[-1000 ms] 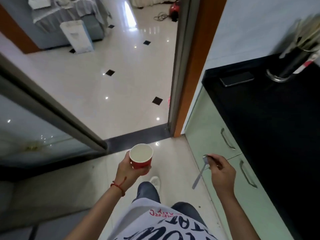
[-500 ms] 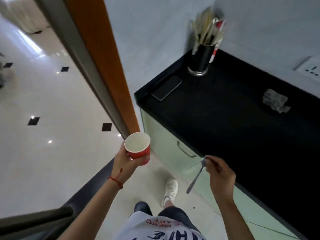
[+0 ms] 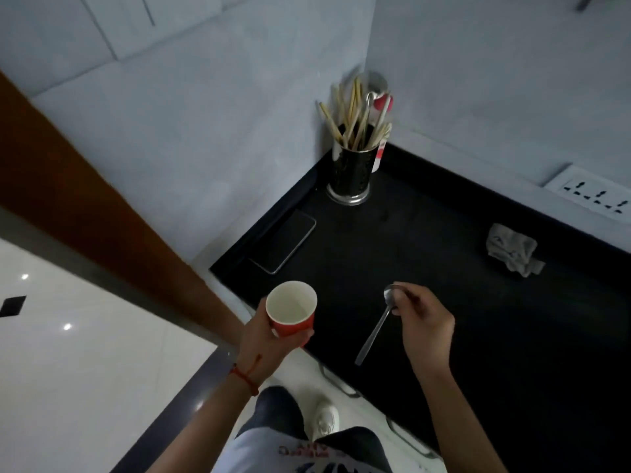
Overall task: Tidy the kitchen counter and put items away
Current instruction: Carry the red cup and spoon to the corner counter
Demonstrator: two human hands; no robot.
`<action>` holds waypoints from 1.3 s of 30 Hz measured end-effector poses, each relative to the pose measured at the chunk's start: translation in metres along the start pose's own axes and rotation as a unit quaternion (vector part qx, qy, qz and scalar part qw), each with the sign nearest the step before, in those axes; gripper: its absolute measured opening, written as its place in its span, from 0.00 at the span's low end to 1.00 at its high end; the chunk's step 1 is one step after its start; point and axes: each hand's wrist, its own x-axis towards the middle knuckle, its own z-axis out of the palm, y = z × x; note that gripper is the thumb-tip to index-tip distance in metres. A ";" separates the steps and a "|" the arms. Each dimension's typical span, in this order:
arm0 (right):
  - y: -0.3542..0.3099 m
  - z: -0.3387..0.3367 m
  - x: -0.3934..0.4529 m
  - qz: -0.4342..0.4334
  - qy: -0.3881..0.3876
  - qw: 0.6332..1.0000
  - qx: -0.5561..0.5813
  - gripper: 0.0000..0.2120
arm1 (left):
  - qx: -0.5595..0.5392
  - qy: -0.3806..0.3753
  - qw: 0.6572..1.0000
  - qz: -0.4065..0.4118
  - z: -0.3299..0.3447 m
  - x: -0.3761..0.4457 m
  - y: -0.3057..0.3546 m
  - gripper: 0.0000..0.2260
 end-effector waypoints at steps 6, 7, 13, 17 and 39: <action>-0.035 0.031 0.079 -0.064 0.044 0.996 -0.035 0.08 | 0.026 -0.078 0.997 0.012 -0.002 0.042 0.016 0.29; -0.044 0.037 0.093 -0.085 0.051 0.994 -0.045 0.08 | 0.035 -0.091 0.995 0.018 -0.003 0.049 0.019 0.29; -0.104 0.068 0.171 -0.208 0.121 0.969 -0.056 0.08 | 0.048 -0.145 0.987 0.040 -0.002 0.091 0.039 0.30; -0.132 0.083 0.213 -0.231 0.155 0.960 -0.017 0.08 | 0.045 -0.165 0.984 0.045 0.002 0.110 0.052 0.29; -0.046 0.137 0.261 -0.300 0.086 0.921 -0.232 0.08 | 0.018 -0.177 0.983 0.040 0.000 0.149 0.057 0.30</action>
